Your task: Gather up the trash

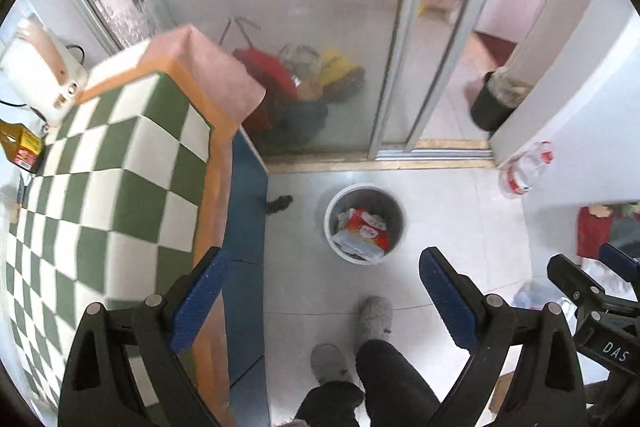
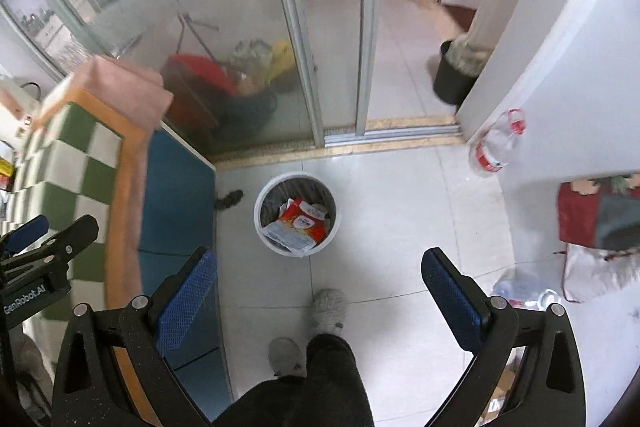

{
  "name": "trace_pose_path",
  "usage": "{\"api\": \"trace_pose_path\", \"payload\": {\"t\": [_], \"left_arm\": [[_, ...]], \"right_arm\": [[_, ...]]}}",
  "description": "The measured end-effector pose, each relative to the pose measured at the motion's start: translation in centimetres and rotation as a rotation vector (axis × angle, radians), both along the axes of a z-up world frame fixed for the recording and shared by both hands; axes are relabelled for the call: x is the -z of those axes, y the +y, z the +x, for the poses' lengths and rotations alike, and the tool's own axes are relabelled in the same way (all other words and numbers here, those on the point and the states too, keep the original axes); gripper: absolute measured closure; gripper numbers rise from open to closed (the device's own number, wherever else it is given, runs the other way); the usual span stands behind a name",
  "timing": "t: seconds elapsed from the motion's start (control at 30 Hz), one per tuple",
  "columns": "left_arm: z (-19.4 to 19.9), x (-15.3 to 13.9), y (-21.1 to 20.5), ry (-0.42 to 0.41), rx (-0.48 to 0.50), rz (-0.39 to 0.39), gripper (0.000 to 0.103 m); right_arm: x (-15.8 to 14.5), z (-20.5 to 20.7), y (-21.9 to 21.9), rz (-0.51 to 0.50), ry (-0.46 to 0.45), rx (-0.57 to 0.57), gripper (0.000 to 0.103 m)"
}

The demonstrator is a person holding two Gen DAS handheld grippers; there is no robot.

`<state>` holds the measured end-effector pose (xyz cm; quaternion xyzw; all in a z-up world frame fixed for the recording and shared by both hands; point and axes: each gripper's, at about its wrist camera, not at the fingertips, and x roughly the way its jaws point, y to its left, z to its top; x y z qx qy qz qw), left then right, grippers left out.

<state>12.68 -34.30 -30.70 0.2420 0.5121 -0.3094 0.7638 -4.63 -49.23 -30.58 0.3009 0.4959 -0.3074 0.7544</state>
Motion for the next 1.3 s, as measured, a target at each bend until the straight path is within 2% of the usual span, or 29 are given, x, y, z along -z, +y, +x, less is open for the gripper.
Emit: {"api": "trace_pose_path", "payload": {"t": [0.23, 0.4, 0.53, 0.8, 0.87, 0.97, 1.3], "left_arm": [[-3.6, -8.2, 3.5, -0.001, 0.052, -0.093, 0.005], [-5.7, -13.2, 5.4, -0.004, 0.058, -0.161, 0.005], [-7.1, -15.8, 6.4, 0.01, 0.055, -0.198, 0.005], [-8.7, -18.9, 7.8, 0.087, 0.065, -0.273, 0.005], [-9.1, -19.2, 8.1, 0.089, 0.061, -0.282, 0.0], [-9.5, -19.6, 8.6, 0.108, 0.048, -0.301, 0.0], [-10.3, -20.5, 9.4, 0.107, 0.032, -0.326, 0.0]], "right_arm": [[-9.6, -5.3, 3.8, -0.033, -0.101, 0.033, 0.0], [-14.3, -8.1, 5.4, -0.036, -0.162, 0.017, 0.0], [-17.3, -10.0, 5.8, -0.005, -0.205, -0.016, 0.0], [-20.4, -11.8, 6.1, 0.051, -0.252, -0.094, 0.0], [-20.9, -12.1, 6.2, 0.051, -0.261, -0.106, 0.0], [-21.6, -12.4, 6.3, 0.06, -0.266, -0.119, 0.0], [-22.0, -12.9, 6.5, 0.091, -0.295, -0.155, 0.0]]}}
